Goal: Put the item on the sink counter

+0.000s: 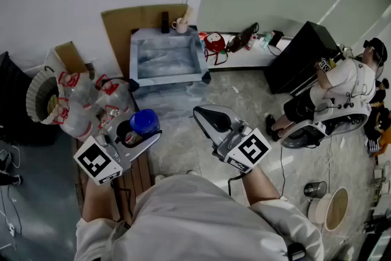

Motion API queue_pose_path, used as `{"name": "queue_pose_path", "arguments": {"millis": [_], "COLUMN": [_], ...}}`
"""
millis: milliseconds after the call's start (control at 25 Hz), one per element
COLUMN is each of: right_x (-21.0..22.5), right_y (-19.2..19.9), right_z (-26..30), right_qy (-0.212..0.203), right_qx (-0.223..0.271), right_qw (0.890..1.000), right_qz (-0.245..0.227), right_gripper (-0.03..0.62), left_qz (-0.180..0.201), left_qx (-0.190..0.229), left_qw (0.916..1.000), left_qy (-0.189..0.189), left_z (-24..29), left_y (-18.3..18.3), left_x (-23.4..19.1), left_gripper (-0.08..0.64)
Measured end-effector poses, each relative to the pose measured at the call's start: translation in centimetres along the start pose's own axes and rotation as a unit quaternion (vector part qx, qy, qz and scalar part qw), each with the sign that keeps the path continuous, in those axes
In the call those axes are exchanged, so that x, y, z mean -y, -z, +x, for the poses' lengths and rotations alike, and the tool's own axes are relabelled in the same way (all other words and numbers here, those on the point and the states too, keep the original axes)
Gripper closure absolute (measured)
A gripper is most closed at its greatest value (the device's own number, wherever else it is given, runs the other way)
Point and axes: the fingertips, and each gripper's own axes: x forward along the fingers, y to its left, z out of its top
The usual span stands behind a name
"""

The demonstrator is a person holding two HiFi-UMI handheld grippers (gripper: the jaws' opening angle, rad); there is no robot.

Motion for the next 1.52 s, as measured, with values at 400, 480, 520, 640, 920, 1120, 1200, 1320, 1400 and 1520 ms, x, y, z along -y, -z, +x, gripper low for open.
{"name": "queue_pose_path", "arguments": {"millis": [400,480,520,640,920,1120,1200,1320,1400,1520], "right_x": [-0.3,-0.4,-0.3,-0.1,-0.8,-1.3,-1.5,-1.9,-2.2,-2.4], "right_y": [0.0,-0.1,-0.2,-0.4,-0.3,-0.2,-0.1,-0.1,-0.2,0.1], "right_z": [0.4,0.4,0.4,0.5,1.3,2.6,3.2,4.0,4.5,5.2], "right_qy": [-0.002,-0.003,-0.003,-0.001,-0.001,0.004,0.008,0.016,0.021,0.024], "right_qx": [-0.001,0.0,0.002,0.007,0.005,0.002,0.001,0.002,0.003,0.002], "right_qw": [1.0,1.0,1.0,1.0,1.0,1.0,1.0,1.0,1.0,1.0], "right_qz": [0.0,0.003,0.007,0.013,0.012,0.011,0.01,0.01,0.009,0.01], "right_gripper": [0.588,0.588,0.588,0.588,0.588,0.588,0.588,0.588,0.588,0.588], "left_qz": [-0.002,-0.003,-0.003,-0.003,-0.004,-0.005,-0.005,-0.005,-0.005,-0.007], "left_qx": [0.0,0.0,0.0,0.0,0.001,0.001,0.001,0.002,0.002,0.001], "left_qw": [1.0,1.0,1.0,1.0,1.0,0.9999,0.9999,0.9998,0.9997,0.9995], "left_qy": [0.003,0.005,0.005,0.005,0.004,0.01,0.014,0.02,0.025,0.031], "left_z": [-0.1,-0.1,0.0,0.1,-0.9,-1.8,-2.2,-2.9,-3.3,-3.5], "left_y": [0.1,0.1,0.0,0.0,0.2,0.4,0.5,0.6,0.7,0.9], "left_x": [-0.1,-0.1,-0.1,-0.1,-0.5,-1.4,-1.9,-2.4,-2.8,-3.5], "left_gripper": [0.396,0.396,0.396,0.396,0.396,0.396,0.396,0.396,0.396,0.396]}}
